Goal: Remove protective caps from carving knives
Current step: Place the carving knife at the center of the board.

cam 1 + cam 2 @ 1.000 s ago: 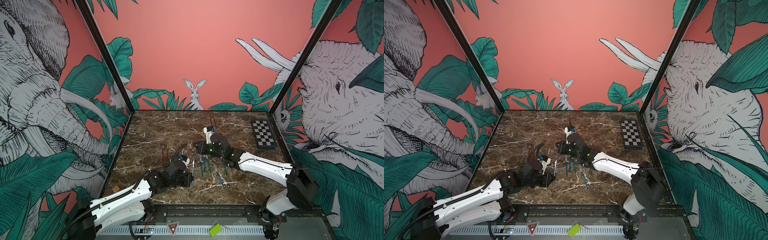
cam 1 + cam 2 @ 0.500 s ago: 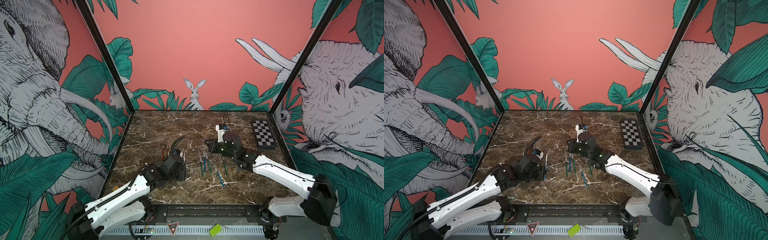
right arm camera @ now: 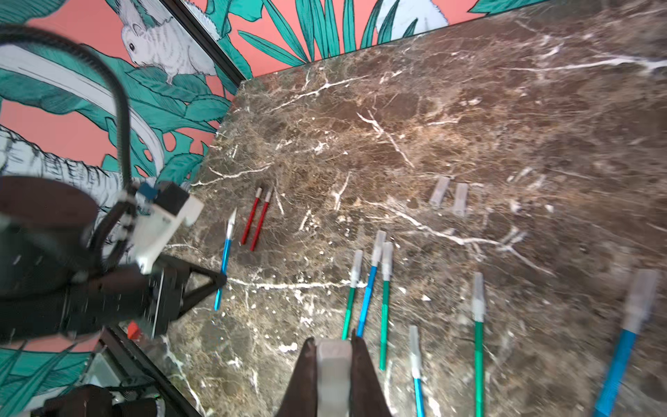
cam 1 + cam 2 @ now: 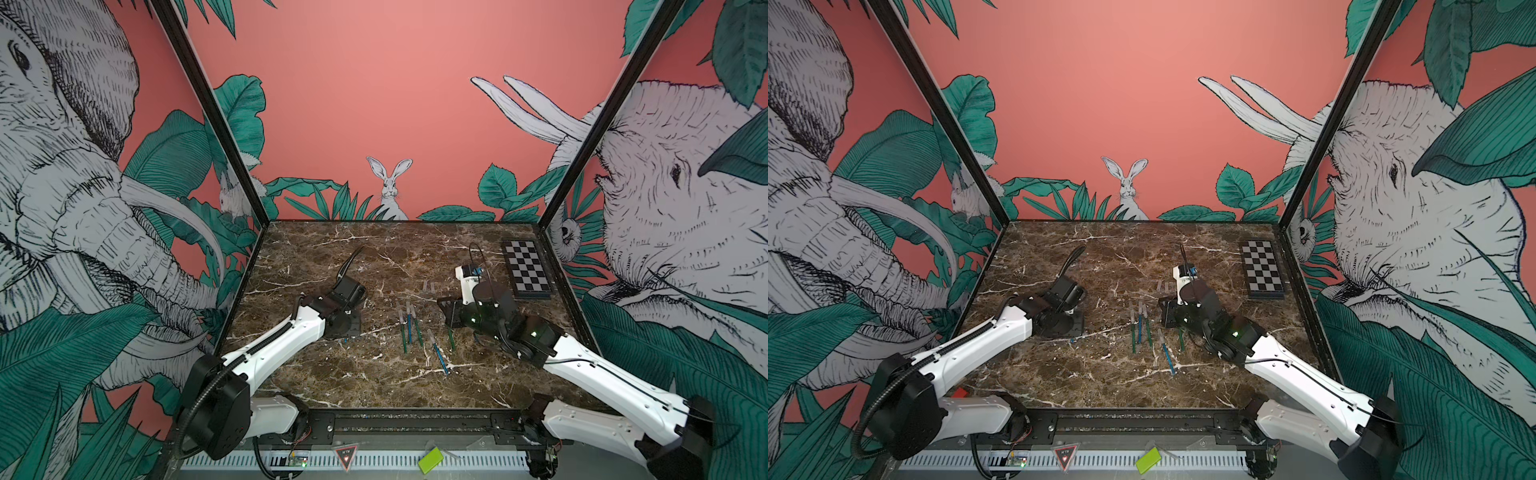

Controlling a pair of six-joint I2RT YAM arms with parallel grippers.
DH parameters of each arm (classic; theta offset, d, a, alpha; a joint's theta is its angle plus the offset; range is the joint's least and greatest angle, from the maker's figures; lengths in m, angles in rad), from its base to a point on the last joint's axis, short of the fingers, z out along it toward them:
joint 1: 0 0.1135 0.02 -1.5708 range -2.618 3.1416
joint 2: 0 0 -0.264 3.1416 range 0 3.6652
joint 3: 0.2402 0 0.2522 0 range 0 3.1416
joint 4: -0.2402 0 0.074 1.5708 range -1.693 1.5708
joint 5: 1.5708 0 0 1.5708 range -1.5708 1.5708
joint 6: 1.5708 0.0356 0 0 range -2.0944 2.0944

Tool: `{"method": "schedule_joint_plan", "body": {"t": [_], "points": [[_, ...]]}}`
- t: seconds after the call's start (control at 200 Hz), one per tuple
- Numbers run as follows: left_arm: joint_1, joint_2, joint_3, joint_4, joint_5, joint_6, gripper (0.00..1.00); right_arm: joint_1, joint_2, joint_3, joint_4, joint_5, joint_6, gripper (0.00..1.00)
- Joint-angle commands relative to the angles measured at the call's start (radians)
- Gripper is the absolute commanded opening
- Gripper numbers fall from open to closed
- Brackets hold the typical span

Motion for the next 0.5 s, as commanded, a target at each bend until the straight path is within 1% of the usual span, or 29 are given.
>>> {"method": "schedule_joint_plan", "body": {"t": [0.0,0.09,0.265,0.49], "points": [[0.034,0.065,0.048,-0.026,-0.034,0.043,0.00,0.002,-0.060,-0.035,-0.075,0.045,-0.028,0.00],[0.059,0.137,0.088,-0.024,-0.042,0.051,0.00,0.002,-0.098,-0.065,-0.096,0.043,-0.015,0.00],[0.066,0.256,0.169,-0.030,-0.112,0.051,0.00,0.003,-0.151,-0.104,-0.120,0.042,0.002,0.00],[0.078,0.386,0.256,-0.027,-0.123,0.038,0.00,0.003,-0.191,-0.124,-0.149,0.046,0.008,0.00]]}}
